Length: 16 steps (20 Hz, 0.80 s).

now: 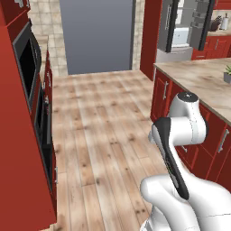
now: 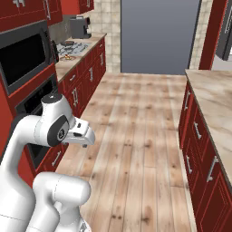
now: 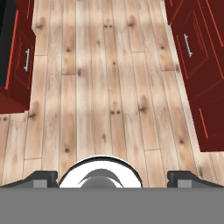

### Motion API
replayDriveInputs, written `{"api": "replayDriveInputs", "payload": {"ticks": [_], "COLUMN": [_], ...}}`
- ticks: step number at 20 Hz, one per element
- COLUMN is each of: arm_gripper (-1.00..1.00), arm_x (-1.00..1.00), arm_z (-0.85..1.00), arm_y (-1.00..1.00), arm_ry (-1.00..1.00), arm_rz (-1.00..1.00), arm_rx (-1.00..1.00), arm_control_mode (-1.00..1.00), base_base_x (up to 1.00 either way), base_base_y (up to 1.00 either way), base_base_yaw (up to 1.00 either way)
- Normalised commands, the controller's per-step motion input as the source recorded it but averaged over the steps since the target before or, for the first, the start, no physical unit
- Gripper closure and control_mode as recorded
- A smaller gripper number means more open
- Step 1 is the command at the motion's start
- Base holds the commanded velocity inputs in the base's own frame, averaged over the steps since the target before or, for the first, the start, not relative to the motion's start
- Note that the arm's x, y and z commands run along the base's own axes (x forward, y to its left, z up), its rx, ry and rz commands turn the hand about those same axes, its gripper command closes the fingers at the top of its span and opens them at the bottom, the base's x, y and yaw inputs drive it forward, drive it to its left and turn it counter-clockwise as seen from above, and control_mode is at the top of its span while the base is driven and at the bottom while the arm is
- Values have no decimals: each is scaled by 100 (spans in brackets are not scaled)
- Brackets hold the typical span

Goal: Place the cold items (kiwi and avocado) from the fridge in one tupperware on the dining counter. Place the warm items (kebab skewer and hot dog) in the stove area in another tupperware.

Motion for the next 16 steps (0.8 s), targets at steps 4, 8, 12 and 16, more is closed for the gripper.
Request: {"api": "replayDriveInputs", "payload": {"ticks": [4, 8, 12, 16], "arm_gripper": [-100, -100, -100, -100], "arm_x": [0, 0, 0, 0], "arm_z": [0, 0, 0, 0], "arm_y": [0, 0, 0, 0], "arm_ry": [0, 0, 0, 0], "arm_rz": [0, 0, 0, 0], "arm_rx": [0, 0, 0, 0], "arm_control_mode": [100, 100, 100, 100], "base_base_x": [100, 100, 100, 100], "base_base_y": [-13, 0, -8, -18], "base_base_yaw": [0, 0, 0, 0]}}
